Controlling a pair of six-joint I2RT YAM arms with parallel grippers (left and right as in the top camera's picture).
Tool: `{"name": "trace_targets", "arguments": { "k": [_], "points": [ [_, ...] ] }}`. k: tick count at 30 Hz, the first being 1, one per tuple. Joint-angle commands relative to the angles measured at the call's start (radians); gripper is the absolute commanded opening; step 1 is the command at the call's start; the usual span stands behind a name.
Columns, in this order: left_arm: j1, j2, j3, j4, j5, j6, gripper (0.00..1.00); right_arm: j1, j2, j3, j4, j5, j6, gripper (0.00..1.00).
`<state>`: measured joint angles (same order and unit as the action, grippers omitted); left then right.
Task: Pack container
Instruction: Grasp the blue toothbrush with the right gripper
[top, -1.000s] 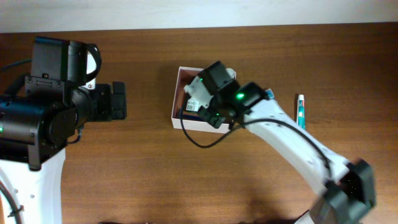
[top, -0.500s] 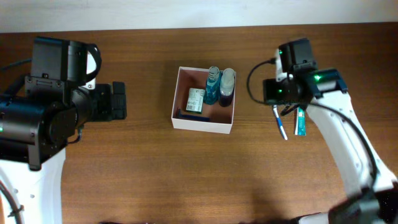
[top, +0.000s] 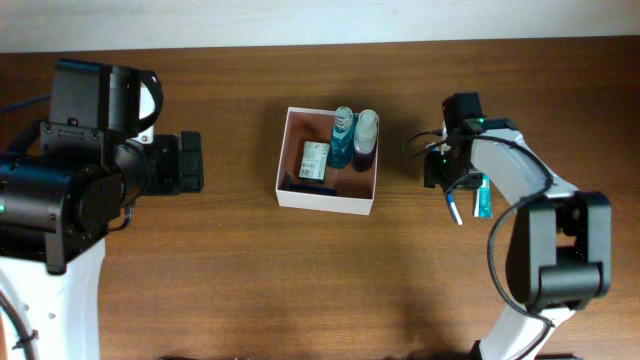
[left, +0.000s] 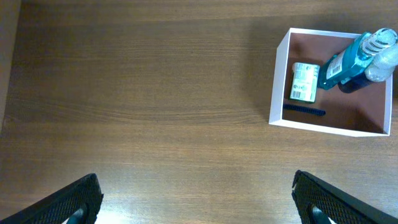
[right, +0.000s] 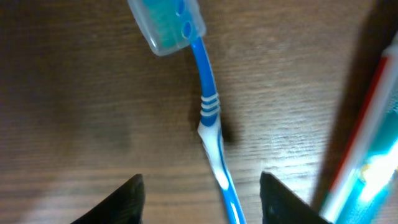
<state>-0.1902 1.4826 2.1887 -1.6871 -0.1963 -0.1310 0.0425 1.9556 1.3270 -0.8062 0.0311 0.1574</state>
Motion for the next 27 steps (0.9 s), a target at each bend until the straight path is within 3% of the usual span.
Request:
{"name": "trace_targets", "arguments": {
  "k": [1, 4, 19, 23, 27],
  "points": [
    [0.004, -0.016, -0.002, 0.0, -0.01, 0.013, 0.99, -0.005, 0.037, -0.003, 0.023, -0.009, 0.005, 0.43],
    [0.004, -0.016, -0.002, 0.0, -0.01, 0.013, 0.99, -0.005, 0.037, -0.003, 0.019, -0.009, 0.005, 0.36],
    [0.004, -0.016, -0.002, 0.0, -0.01, 0.013, 0.99, -0.005, 0.049, -0.117, 0.127, 0.007, 0.005, 0.36],
    [0.004, -0.016, -0.002, 0.0, -0.01, 0.013, 0.99, -0.005, 0.048, -0.113, 0.111, 0.007, 0.005, 0.06],
    [0.004, -0.016, -0.002, 0.0, -0.01, 0.013, 0.99, -0.004, 0.035, -0.065, 0.024, 0.003, 0.006, 0.04]
  ]
}}
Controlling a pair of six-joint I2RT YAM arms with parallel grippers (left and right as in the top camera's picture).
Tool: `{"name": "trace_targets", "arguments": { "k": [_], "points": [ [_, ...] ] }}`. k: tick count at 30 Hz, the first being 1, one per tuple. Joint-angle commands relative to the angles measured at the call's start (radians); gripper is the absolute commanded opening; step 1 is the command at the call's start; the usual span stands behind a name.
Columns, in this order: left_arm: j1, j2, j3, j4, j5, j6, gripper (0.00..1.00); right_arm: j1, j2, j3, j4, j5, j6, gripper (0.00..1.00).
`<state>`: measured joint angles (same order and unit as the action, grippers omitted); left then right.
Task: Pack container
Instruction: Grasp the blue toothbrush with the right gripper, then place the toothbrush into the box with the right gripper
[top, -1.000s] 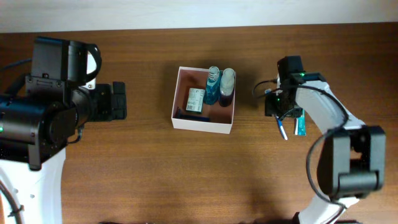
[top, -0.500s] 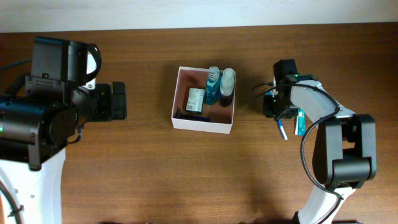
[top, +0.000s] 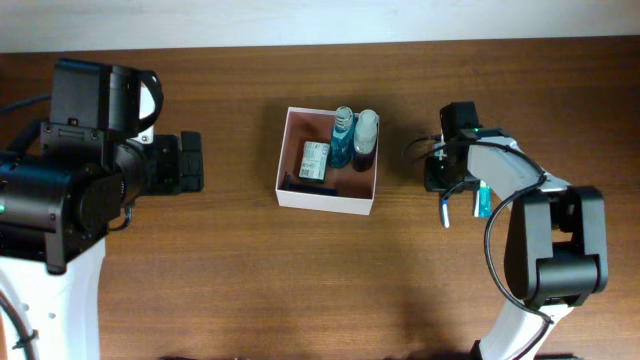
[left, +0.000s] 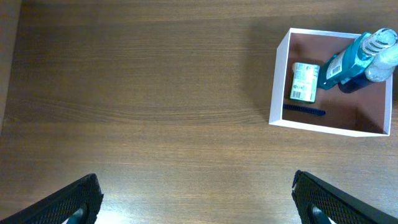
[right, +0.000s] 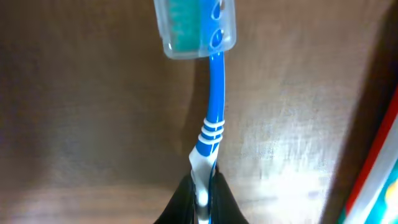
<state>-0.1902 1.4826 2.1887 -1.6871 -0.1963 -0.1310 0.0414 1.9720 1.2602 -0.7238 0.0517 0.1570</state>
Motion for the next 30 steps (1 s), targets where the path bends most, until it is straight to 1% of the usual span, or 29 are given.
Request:
{"name": "trace_targets", "arguments": {
  "k": [1, 3, 5, 6, 9, 11, 12, 13, 15, 18, 22, 26, 30],
  "points": [
    [0.004, -0.016, -0.002, 0.0, -0.01, 0.013, 0.99, -0.003, 0.011, 0.019, -0.086, -0.018, 0.006, 0.04],
    [0.004, -0.016, -0.002, 0.0, -0.01, 0.013, 0.99, 0.001, -0.036, 0.091, -0.187, -0.039, 0.01, 0.04],
    [0.004, -0.016, -0.002, 0.0, -0.01, 0.013, 0.99, 0.015, -0.091, 0.13, -0.236, -0.075, 0.009, 0.04],
    [0.004, -0.016, -0.002, 0.0, -0.01, 0.013, 0.99, 0.038, -0.153, 0.153, -0.256, -0.107, 0.009, 0.04],
    [0.004, -0.016, -0.002, 0.0, -0.01, 0.013, 0.99, 0.107, -0.286, 0.183, -0.261, -0.169, -0.001, 0.04],
    [0.004, -0.016, -0.002, 0.0, -0.01, 0.013, 0.99, 0.18, -0.377, 0.2, -0.252, -0.18, -0.043, 0.04],
    [0.004, -0.016, -0.002, 0.0, -0.01, 0.013, 0.99, 0.219, -0.414, 0.203, -0.243, -0.18, -0.076, 0.04],
    [0.004, -0.016, -0.002, 0.0, -0.01, 0.013, 0.99, 0.315, -0.479, 0.204, -0.217, -0.179, -0.185, 0.04],
    [0.004, -0.016, -0.002, 0.0, -0.01, 0.013, 0.99, 0.404, -0.51, 0.204, -0.212, -0.179, -0.295, 0.04],
    [0.004, -0.016, -0.002, 0.0, -0.01, 0.013, 0.99, 0.541, -0.513, 0.204, -0.212, -0.177, -0.457, 0.04],
    [0.004, -0.016, -0.002, 0.0, -0.01, 0.013, 0.99, 0.648, -0.452, 0.202, -0.183, -0.112, -0.628, 0.04],
    [0.004, -0.016, -0.002, 0.0, -0.01, 0.013, 0.99, 0.656, -0.346, 0.202, -0.117, -0.037, -0.718, 0.04],
    [0.004, -0.016, -0.002, 0.0, -0.01, 0.013, 0.99, 0.617, -0.22, 0.202, -0.032, -0.03, -0.81, 0.04]
  ]
}}
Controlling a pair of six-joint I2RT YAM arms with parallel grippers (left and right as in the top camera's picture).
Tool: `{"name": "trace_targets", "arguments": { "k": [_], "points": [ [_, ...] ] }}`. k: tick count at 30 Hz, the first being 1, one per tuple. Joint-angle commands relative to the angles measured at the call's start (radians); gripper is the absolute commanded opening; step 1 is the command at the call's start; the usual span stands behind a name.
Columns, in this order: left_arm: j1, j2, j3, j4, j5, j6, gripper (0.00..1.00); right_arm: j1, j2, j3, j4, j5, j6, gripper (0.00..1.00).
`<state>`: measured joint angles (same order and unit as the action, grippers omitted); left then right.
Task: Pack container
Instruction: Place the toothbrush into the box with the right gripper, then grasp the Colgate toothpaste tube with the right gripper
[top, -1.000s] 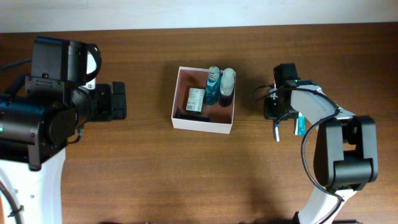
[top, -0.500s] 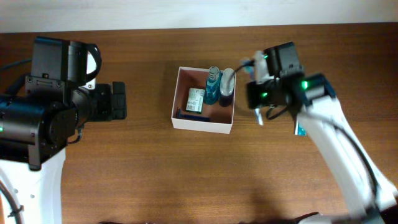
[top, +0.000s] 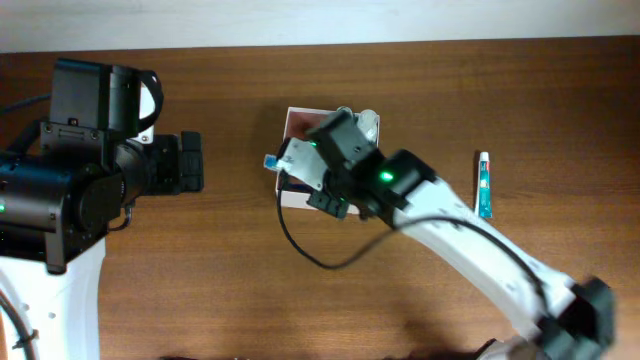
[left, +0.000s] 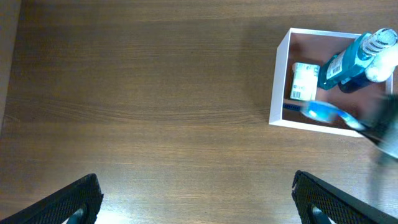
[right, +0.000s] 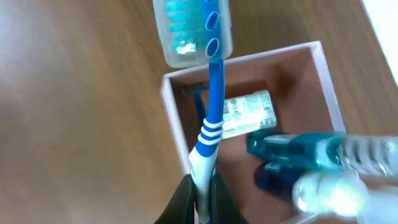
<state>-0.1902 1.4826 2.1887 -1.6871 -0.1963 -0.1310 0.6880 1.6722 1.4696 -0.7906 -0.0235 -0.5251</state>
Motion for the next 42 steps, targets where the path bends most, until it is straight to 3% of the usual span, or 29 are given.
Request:
{"name": "trace_targets", "arguments": {
  "k": [1, 7, 8, 9, 10, 11, 16, 19, 22, 25, 33, 42],
  "points": [
    [0.004, -0.016, -0.002, 0.0, -0.01, 0.013, 0.99, -0.039, 0.104, -0.007, 0.054, 0.054, -0.142, 0.04],
    [0.004, -0.016, -0.002, 0.0, -0.01, 0.013, 0.99, -0.08, 0.167, -0.007, 0.09, 0.092, -0.143, 0.05],
    [0.004, -0.016, -0.002, 0.0, -0.01, 0.013, 0.99, -0.08, 0.161, -0.005, 0.082, 0.092, -0.139, 0.11],
    [0.004, -0.016, -0.002, 0.0, -0.01, 0.013, 0.99, -0.08, 0.153, -0.002, 0.075, 0.092, -0.127, 0.27],
    [0.004, -0.016, -0.002, 0.0, -0.01, 0.013, 0.99, -0.078, 0.14, 0.003, 0.064, 0.091, -0.106, 0.55],
    [0.004, -0.016, -0.002, 0.0, -0.01, 0.013, 0.99, -0.072, 0.126, 0.009, 0.049, 0.087, -0.081, 0.59],
    [0.004, -0.016, -0.002, 0.0, -0.01, 0.013, 0.99, -0.039, 0.027, 0.081, -0.089, 0.078, 0.065, 0.56],
    [0.004, -0.016, -0.002, 0.0, -0.01, 0.013, 0.99, -0.058, -0.059, 0.132, -0.185, 0.087, 0.275, 0.57],
    [0.004, -0.016, -0.002, 0.0, -0.01, 0.013, 0.99, -0.171, -0.145, 0.135, -0.278, 0.092, 0.531, 0.59],
    [0.004, -0.016, -0.002, 0.0, -0.01, 0.013, 0.99, -0.311, -0.161, 0.135, -0.343, 0.091, 0.647, 0.61],
    [0.004, -0.016, -0.002, 0.0, -0.01, 0.013, 0.99, -0.699, -0.068, 0.009, -0.304, 0.08, 0.686, 0.64],
    [0.004, -0.016, -0.002, 0.0, -0.01, 0.013, 0.99, -0.901, 0.183, -0.106, -0.161, -0.03, 0.691, 0.64]
  ]
}}
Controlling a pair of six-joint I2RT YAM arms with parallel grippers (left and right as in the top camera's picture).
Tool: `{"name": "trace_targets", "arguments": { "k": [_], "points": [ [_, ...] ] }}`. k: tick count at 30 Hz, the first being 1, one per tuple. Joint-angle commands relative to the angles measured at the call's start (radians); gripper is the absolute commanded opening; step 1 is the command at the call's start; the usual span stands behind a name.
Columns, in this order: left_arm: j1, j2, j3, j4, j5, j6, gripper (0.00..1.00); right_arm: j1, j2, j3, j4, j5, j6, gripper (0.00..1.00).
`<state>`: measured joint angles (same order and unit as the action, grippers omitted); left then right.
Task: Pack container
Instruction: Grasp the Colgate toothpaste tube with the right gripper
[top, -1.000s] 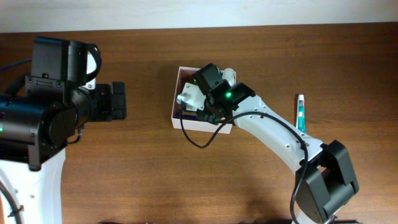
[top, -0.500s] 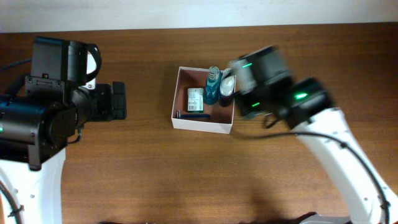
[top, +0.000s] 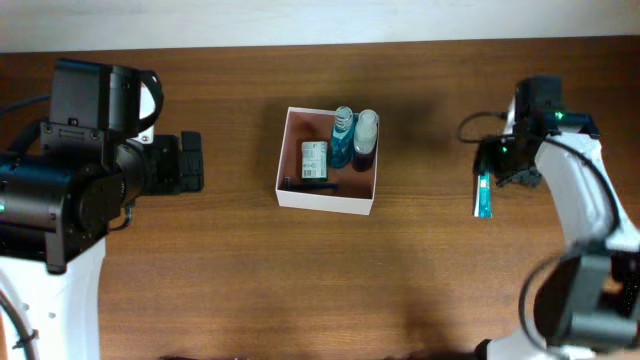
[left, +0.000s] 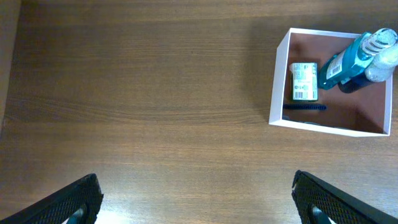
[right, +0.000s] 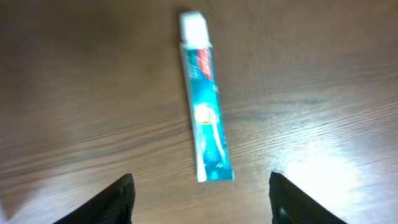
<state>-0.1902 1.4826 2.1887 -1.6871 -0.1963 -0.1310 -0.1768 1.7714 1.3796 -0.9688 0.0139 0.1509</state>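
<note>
The white box (top: 290, 190) stands mid-table, holding two bottles (top: 353, 138), a small green-labelled tube (top: 314, 159) and a dark comb (top: 308, 184). A teal toothpaste tube (right: 205, 118) lies flat on the wood at the right, also visible in the overhead view as the toothpaste (top: 483, 197). My right gripper (right: 202, 208) hovers open just above it, holding nothing. My left gripper (left: 198, 202) is open over bare wood, left of the box (left: 280, 81). The blue toothbrush cannot be made out in any view.
The brown wooden table (top: 200, 270) ends at a pale wall strip along the far edge. My left arm's large black body (top: 70, 190) fills the left side. Nothing else lies on the wood.
My right gripper was shut on the blue toothbrush over the box's left side. It is now open at the right, above the toothpaste, and the toothbrush is gone from it. The left arm is unchanged.
My right gripper was first open over the toothbrush lying beside the toothpaste at the right. Then it was shut on the brush's handle there, then holding it over the box. Now it is back at the right, open and empty, above the toothpaste.
</note>
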Motion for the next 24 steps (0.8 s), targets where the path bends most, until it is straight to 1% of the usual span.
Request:
{"name": "trace_targets", "arguments": {
  "k": [1, 6, 7, 10, 11, 13, 15, 18, 19, 20, 24],
  "points": [
    [0.004, -0.016, -0.002, 0.0, -0.01, 0.013, 0.99, -0.043, 0.111, -0.016, 0.023, -0.067, 0.015, 0.64],
    [0.004, -0.016, -0.002, 0.0, -0.01, 0.013, 1.0, -0.044, 0.217, -0.016, 0.073, -0.067, 0.007, 0.63],
    [0.004, -0.016, -0.002, 0.0, -0.01, 0.013, 0.99, -0.039, 0.23, -0.016, 0.084, -0.066, 0.004, 0.61],
    [0.004, -0.016, -0.002, 0.0, -0.01, 0.013, 0.99, -0.027, 0.254, -0.016, 0.111, -0.061, -0.004, 0.53],
    [0.004, -0.016, -0.002, 0.0, -0.01, 0.013, 0.99, -0.026, 0.259, -0.016, 0.115, -0.058, -0.004, 0.48],
    [0.004, -0.016, -0.002, 0.0, -0.01, 0.013, 0.99, -0.026, 0.268, -0.017, 0.126, -0.058, -0.004, 0.41],
    [0.004, -0.016, -0.002, 0.0, -0.01, 0.013, 0.99, -0.026, 0.282, -0.018, 0.132, -0.058, -0.004, 0.37],
    [0.004, -0.016, -0.002, 0.0, -0.01, 0.013, 0.99, -0.026, 0.312, -0.018, 0.134, -0.055, -0.004, 0.36],
    [0.004, -0.016, -0.002, 0.0, -0.01, 0.013, 0.99, -0.026, 0.319, -0.018, 0.132, -0.055, -0.004, 0.34],
    [0.004, -0.016, -0.002, 0.0, -0.01, 0.013, 0.99, -0.026, 0.328, -0.018, 0.131, -0.053, -0.006, 0.27],
    [0.004, -0.016, -0.002, 0.0, -0.01, 0.013, 1.0, -0.026, 0.318, -0.016, 0.105, -0.057, -0.014, 0.14]
  ]
}}
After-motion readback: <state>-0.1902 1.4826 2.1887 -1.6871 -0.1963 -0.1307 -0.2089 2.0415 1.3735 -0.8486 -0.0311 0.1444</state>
